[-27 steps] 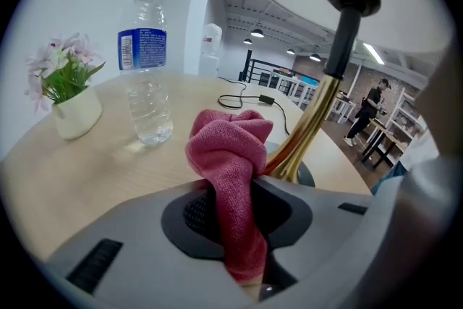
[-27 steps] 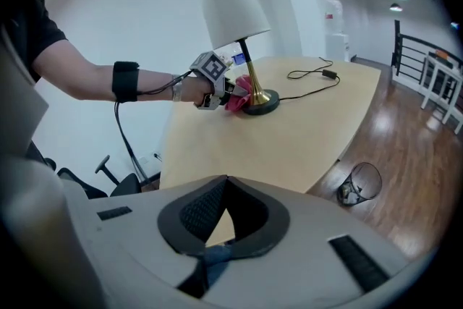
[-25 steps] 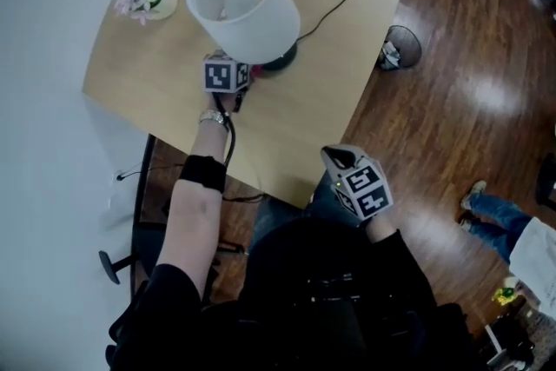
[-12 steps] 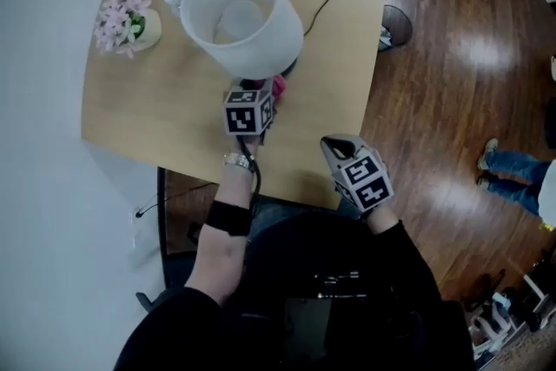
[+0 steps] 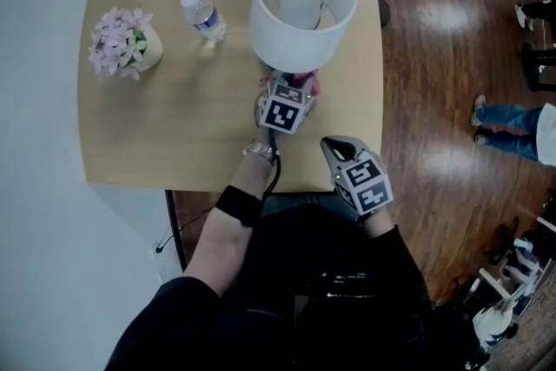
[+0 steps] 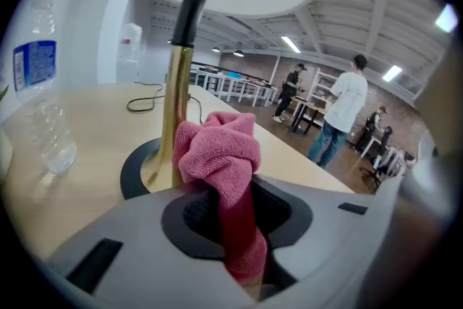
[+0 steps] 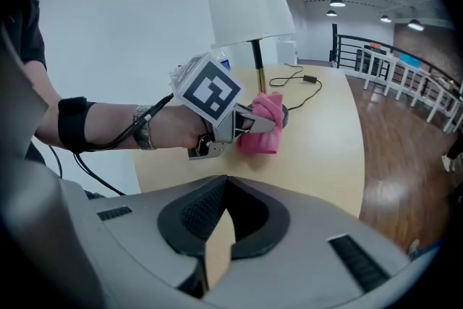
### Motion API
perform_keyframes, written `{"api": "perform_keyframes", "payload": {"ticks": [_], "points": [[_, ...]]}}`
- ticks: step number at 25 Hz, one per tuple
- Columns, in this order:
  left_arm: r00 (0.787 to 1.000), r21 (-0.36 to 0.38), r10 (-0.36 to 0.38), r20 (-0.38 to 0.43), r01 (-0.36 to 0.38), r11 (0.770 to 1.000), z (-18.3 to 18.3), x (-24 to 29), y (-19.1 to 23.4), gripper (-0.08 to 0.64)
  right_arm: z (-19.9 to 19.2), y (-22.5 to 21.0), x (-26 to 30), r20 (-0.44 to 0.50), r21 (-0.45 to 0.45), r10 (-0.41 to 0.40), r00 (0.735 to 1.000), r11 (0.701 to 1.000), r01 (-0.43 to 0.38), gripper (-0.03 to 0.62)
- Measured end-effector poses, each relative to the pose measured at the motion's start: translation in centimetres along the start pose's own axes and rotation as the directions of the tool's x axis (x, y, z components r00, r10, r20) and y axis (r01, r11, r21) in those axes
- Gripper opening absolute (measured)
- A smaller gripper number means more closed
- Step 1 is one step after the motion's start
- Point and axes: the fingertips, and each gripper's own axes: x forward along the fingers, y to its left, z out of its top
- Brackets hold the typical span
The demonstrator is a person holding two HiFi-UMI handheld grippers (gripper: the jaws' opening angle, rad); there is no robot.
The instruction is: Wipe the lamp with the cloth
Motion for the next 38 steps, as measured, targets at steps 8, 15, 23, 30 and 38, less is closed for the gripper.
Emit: {"api": "perform_keyframes", "payload": {"ticks": [8, 15, 23, 30, 38], "points": [[0.999, 0.142, 0.020, -0.047, -0.013, 0.990, -0.5, -0.6, 2.3, 0.098, 1.4, 2.2, 0.5, -0.008, -0.002, -0.029, 1.000, 1.000, 0.029, 0.005], [0.995, 0.091, 0.076, -0.057, -0.071, 0.993, -0.5, -2.6, 7.1, 0.098, 1.9, 2.0, 0.2, -0.013, 0.024, -0.032, 0.999, 0.999, 0.032, 0.005], [0.996, 0.156, 0.084, -0.027, -0.079, 0.985, 2.1, -0.9, 11.5, 0.098, 1.5, 1.8, 0.6, -0.017, 0.038, -0.033, 0.999, 0.999, 0.033, 0.005], [0.989, 0.088, 0.144, 0.038, -0.147, 0.985, 5.6, -0.4, 15.7, 0.098, 1.3, 1.5, 0.5, -0.022, 0.063, -0.047, 0.999, 0.997, 0.048, 0.005], [0.999, 0.027, 0.029, 0.014, -0.029, 0.999, 4.1, 1.1, 14.1, 0.098, 1.1, 1.9, 0.7, -0.026, 0.057, -0.041, 0.999, 0.997, 0.043, 0.005]]}}
